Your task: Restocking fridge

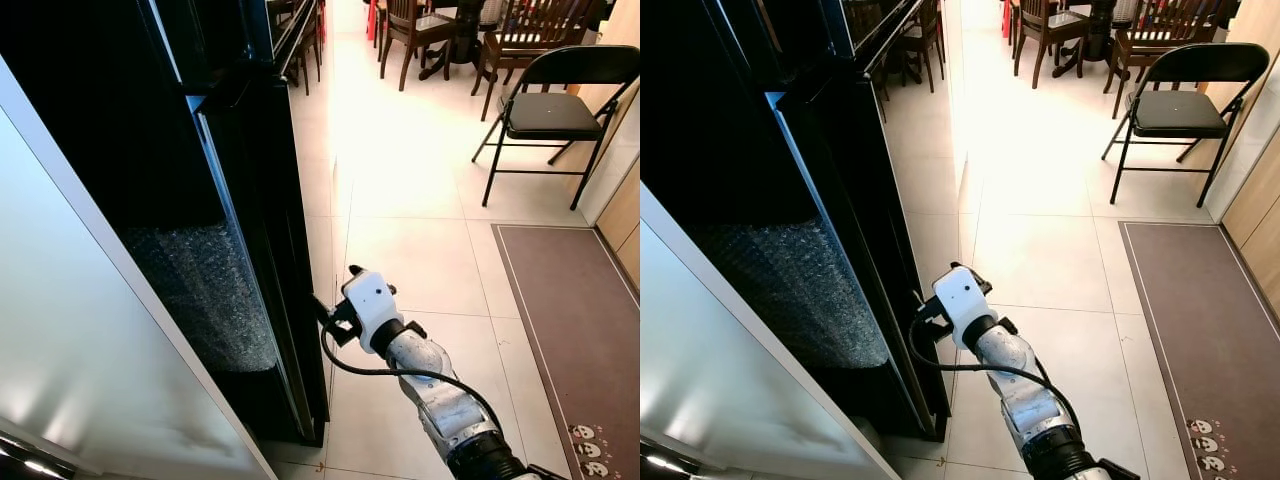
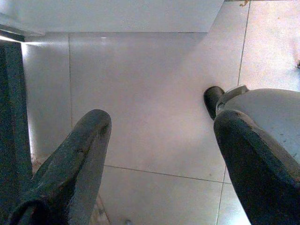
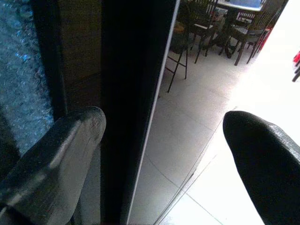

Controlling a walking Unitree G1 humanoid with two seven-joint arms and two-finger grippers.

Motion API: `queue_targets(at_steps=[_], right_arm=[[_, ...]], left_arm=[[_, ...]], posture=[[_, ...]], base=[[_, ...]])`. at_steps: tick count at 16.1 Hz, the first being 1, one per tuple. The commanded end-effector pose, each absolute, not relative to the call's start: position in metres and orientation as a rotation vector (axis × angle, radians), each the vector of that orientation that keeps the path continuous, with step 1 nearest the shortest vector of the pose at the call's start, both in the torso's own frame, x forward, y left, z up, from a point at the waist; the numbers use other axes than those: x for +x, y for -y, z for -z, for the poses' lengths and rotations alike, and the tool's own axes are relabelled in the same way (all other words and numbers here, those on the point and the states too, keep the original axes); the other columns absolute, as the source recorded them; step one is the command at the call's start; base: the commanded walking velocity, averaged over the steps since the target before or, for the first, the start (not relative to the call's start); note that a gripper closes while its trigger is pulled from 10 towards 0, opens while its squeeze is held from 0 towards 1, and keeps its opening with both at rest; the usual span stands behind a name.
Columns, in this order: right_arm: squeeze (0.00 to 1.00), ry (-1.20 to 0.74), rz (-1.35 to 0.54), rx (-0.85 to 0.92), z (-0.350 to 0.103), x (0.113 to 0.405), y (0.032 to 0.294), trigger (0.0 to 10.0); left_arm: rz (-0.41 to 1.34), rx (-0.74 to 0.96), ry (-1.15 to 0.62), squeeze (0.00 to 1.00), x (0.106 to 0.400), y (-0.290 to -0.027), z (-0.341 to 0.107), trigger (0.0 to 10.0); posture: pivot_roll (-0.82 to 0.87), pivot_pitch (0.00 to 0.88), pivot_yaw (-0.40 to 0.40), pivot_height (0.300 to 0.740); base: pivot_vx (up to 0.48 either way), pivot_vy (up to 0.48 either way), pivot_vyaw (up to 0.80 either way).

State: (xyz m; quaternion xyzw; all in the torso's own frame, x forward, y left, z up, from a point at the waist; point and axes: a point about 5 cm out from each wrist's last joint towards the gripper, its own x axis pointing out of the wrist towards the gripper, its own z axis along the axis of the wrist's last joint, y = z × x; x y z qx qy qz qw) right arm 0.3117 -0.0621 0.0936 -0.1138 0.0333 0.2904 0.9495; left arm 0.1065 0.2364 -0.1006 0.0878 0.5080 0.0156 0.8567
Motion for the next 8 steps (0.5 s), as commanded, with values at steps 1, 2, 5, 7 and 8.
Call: queue_targets(at_steps=[1,2,5,7,8], right_arm=[[0.0,-0.045,-0.606,-0.223,-0.099,0.31,0.059,10.0],[0.0,-0.044,-0.613,-0.222,-0.099,0.309,0.058,10.0],[0.0,-0.049,-0.621,-0.214,-0.097,0.306,0.058,10.0],[0.0,-0.064,-0.614,-0.209,-0.093,0.302,0.061,10.0],[0.0,-0.072,-0.611,-0.206,-0.091,0.3,0.063,10.0]], left_arm=[[-0.048,0.18,-1.073,0.0,0.105,-0.24,0.1,10.0],[-0.047,0.18,-1.073,0.0,0.105,-0.24,0.1,10.0],[-0.049,0.178,-1.072,0.0,0.106,-0.24,0.1,10.0],[-0.048,0.179,-1.072,0.0,0.106,-0.24,0.1,10.0],[-0.048,0.18,-1.073,0.0,0.106,-0.241,0.1,10.0]], posture=[[-0.2,0.0,0.089,0.74],[-0.2,0.0,0.088,0.74],[-0.19,0.0,0.087,0.74],[-0.2,0.0,0.088,0.74],[-0.2,0.0,0.088,0.74]], base=[[0.0,0.0,0.0],[0.0,0.0,0.0],[0.0,0.0,0.0],[0.0,0.0,0.0],[0.0,0.0,0.0]])
